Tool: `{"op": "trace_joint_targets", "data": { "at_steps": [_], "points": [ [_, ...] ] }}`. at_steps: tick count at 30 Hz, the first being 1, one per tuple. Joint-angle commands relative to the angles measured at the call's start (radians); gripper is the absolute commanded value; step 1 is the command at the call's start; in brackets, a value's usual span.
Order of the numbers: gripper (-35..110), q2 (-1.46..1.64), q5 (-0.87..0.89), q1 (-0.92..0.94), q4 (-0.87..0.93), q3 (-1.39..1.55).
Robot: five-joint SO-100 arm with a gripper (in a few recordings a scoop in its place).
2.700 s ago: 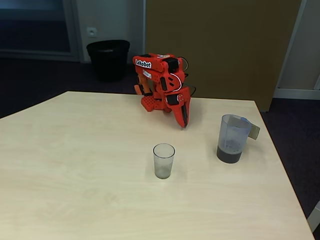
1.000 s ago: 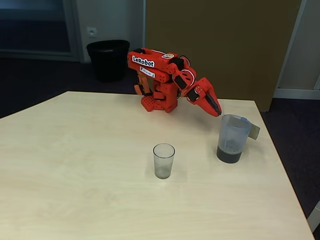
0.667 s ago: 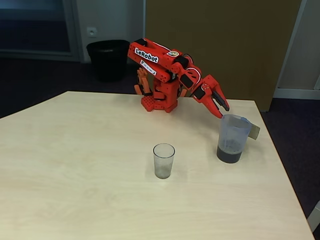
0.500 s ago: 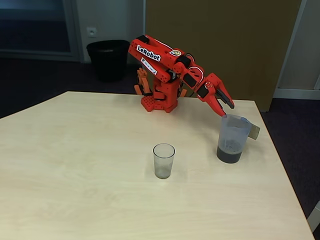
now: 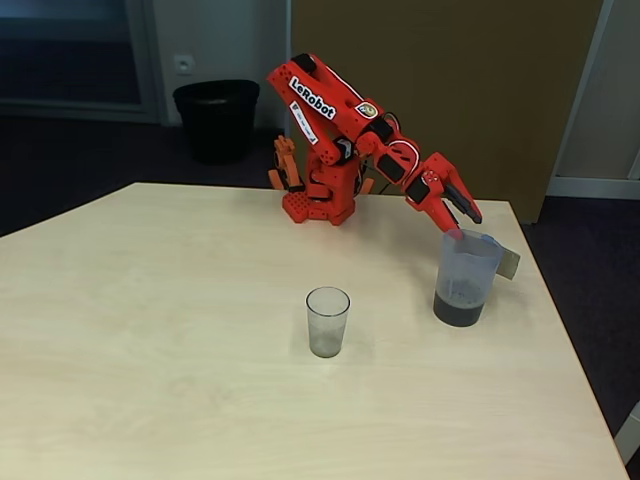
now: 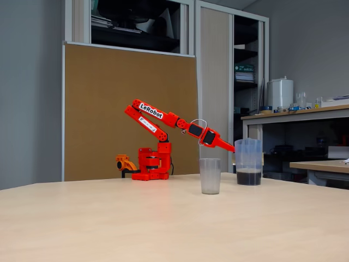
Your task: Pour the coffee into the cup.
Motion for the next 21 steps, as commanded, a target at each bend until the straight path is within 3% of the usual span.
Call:
{"op": "trace_joint_targets", "data": {
  "at_steps": [1, 21],
  "points": [
    [26, -0.104, -0.026, 0.012, -0.069, -0.067],
    [26, -0.445, -0.118, 0.025, -0.193, -0.293]
  ]
}}
